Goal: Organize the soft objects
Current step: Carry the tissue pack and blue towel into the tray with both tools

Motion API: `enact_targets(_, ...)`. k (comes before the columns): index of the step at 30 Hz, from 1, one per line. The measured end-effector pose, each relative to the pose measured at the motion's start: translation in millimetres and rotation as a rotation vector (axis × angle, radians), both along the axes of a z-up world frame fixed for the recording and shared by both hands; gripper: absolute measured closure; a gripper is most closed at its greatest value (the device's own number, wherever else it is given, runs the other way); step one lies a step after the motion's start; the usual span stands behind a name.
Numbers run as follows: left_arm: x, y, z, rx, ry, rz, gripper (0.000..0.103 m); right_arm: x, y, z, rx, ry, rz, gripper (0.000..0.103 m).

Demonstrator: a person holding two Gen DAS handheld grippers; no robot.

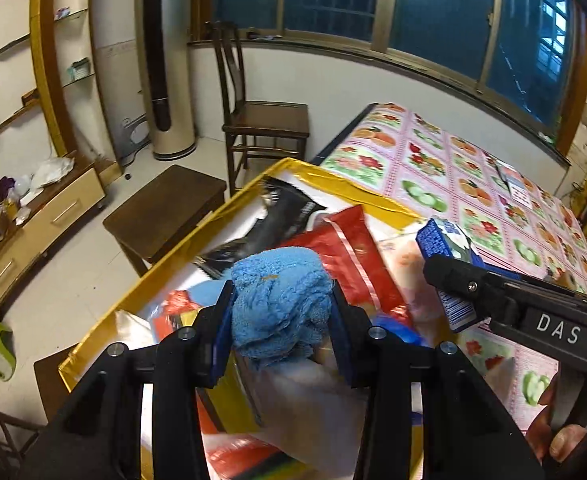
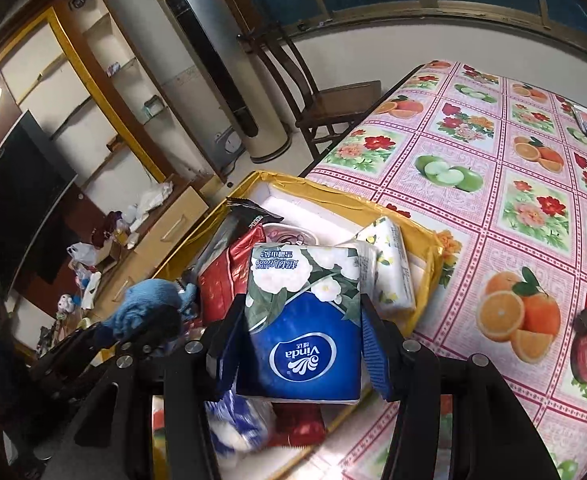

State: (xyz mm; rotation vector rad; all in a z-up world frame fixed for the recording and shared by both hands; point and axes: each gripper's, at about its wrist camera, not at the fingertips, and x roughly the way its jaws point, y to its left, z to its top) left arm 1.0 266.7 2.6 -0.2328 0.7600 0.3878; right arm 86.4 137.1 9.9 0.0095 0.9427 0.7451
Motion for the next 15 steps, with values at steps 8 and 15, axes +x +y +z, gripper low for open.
enact_targets(8, 10.4, 18.9, -17.6, 0.019, 0.027, 0.057, 0.062, 4.9, 28.2, -13.2, -0.091, -0.05, -0.002, 0.047)
enact_targets(15, 8.0, 24.3, -21.0, 0.003, 0.028, 0.075, 0.053, 3.6, 33.1, -10.9, -0.054, -0.027, 0.013, 0.041)
